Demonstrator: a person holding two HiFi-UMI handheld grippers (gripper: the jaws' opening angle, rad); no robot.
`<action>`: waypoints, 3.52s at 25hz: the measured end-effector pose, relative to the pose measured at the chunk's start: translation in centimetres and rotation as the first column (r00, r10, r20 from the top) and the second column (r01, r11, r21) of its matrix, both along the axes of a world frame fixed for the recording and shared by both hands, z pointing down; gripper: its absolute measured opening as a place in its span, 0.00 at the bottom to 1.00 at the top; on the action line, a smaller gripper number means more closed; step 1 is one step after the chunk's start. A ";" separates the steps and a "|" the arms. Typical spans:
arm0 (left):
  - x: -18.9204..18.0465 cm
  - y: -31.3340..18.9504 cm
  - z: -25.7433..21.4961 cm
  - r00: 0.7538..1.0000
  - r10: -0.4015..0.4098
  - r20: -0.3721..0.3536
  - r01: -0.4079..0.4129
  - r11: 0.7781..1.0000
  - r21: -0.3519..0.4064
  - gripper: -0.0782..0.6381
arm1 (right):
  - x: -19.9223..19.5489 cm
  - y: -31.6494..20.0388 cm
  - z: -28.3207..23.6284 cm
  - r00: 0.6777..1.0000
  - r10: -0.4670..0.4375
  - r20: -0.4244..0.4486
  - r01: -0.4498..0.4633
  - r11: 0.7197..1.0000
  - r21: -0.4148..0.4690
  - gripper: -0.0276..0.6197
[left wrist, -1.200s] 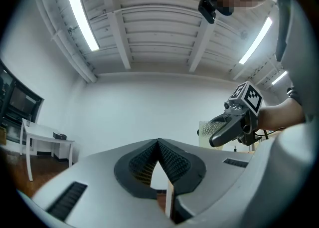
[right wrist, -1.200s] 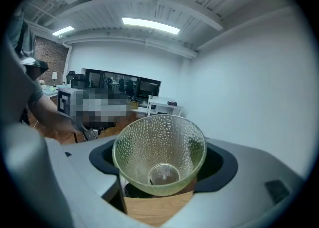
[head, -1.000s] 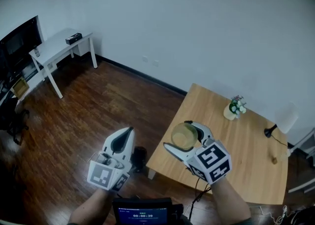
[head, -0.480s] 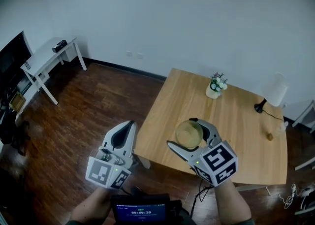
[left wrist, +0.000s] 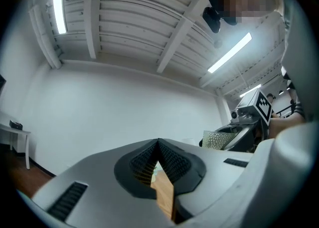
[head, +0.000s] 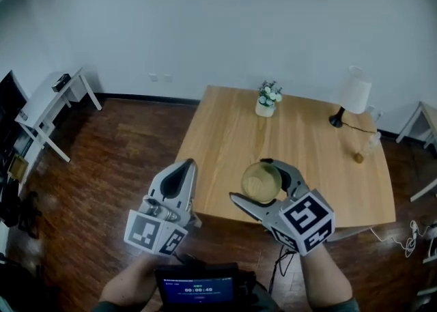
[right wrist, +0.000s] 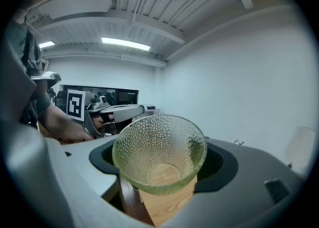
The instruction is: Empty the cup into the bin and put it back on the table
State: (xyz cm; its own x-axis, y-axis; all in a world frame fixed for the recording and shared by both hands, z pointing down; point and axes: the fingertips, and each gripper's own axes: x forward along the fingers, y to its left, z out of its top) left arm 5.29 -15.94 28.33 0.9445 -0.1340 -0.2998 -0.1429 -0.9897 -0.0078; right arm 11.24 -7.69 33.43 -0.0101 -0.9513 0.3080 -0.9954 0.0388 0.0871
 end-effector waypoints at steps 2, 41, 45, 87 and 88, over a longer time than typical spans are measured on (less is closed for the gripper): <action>1.1 1.4 0.0 1.000 0.031 0.000 -0.031 1.000 0.001 0.10 | 0.8 1.8 -0.2 1.000 0.028 0.003 -0.028 1.000 0.007 0.67; 21.8 21.2 3.0 0.806 0.590 0.047 -0.590 0.807 -0.025 0.10 | 16.6 24.3 3.6 0.801 0.595 0.063 -0.595 0.803 -0.013 0.68; 24.0 20.0 3.2 0.805 0.591 0.049 -0.589 0.806 -0.049 0.10 | 18.2 24.0 4.3 0.786 0.613 0.077 -0.613 0.789 -0.032 0.68; 40.6 16.8 11.4 0.930 0.286 0.231 -0.248 0.952 -0.179 0.10 | 38.7 21.1 13.9 0.909 0.390 0.145 -0.368 0.916 -0.159 0.68; 40.8 16.8 11.9 0.930 0.276 0.241 -0.238 0.955 -0.176 0.10 | 38.9 21.1 14.6 0.912 0.383 0.147 -0.359 0.918 -0.170 0.68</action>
State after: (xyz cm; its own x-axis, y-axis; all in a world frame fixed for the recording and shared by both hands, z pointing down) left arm 46.08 0.89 40.25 0.9943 0.1013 -0.0346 0.1050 -0.9857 0.1321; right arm 50.14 13.39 48.00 0.2702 -0.8455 0.4606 -0.9390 -0.3372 -0.0682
